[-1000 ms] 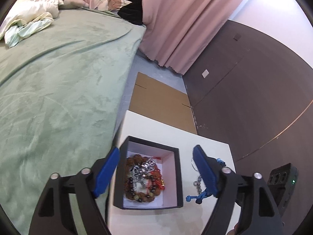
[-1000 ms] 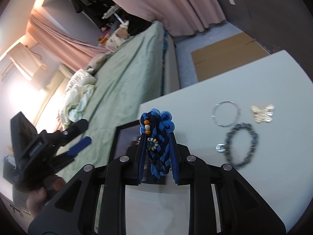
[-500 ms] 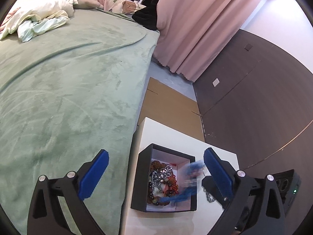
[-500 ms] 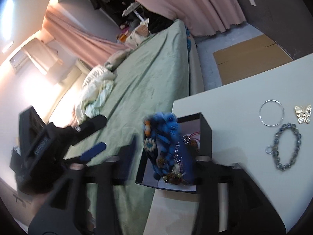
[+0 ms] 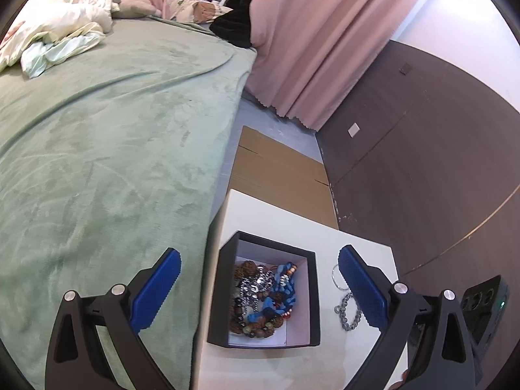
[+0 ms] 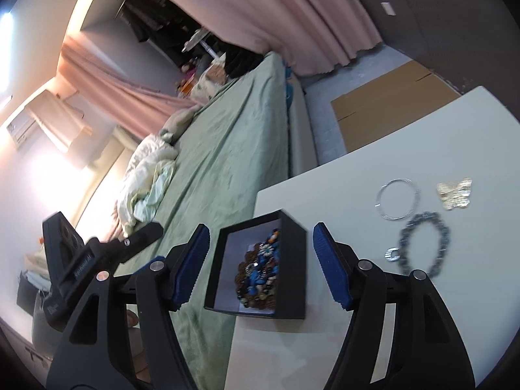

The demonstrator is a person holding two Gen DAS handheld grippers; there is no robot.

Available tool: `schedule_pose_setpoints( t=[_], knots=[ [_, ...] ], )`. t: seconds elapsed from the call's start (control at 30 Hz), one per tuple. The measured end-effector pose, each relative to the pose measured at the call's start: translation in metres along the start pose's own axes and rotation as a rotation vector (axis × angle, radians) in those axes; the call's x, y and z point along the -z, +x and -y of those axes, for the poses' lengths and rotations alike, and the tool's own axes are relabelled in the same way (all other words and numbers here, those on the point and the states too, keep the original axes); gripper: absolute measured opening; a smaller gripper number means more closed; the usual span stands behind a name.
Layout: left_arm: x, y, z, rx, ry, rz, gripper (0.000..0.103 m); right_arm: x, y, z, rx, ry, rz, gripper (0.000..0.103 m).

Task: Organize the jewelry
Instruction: 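Move the left tool over the dark grey beaded bracelet and grasp it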

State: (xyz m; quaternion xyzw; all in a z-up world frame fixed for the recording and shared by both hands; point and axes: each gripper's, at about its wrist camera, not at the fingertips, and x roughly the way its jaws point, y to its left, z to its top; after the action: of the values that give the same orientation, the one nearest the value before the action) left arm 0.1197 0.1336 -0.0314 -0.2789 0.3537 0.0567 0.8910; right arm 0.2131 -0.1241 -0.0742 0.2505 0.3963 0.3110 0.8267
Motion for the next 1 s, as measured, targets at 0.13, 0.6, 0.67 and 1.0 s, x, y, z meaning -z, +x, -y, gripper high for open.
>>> schedule_pose_setpoints(
  t=[0.13, 0.6, 0.67, 1.0],
  knots=[
    [0.006, 0.005, 0.015, 0.006, 0.037, -0.007, 0.094, -0.008, -0.017, 0.018, 0.038, 0.030, 0.021, 0.067],
    [0.035, 0.026, 0.080, 0.070, 0.187, -0.030, 0.091, -0.017, -0.062, 0.082, 0.220, 0.172, 0.025, 0.070],
    [0.040, 0.030, 0.090, 0.081, 0.209, -0.045, 0.083, -0.017, -0.065, 0.089, 0.243, 0.192, 0.011, 0.070],
    [0.064, 0.061, 0.129, 0.126, 0.291, -0.128, 0.048, -0.014, -0.080, 0.115, 0.274, 0.263, -0.025, 0.069]
  ],
)
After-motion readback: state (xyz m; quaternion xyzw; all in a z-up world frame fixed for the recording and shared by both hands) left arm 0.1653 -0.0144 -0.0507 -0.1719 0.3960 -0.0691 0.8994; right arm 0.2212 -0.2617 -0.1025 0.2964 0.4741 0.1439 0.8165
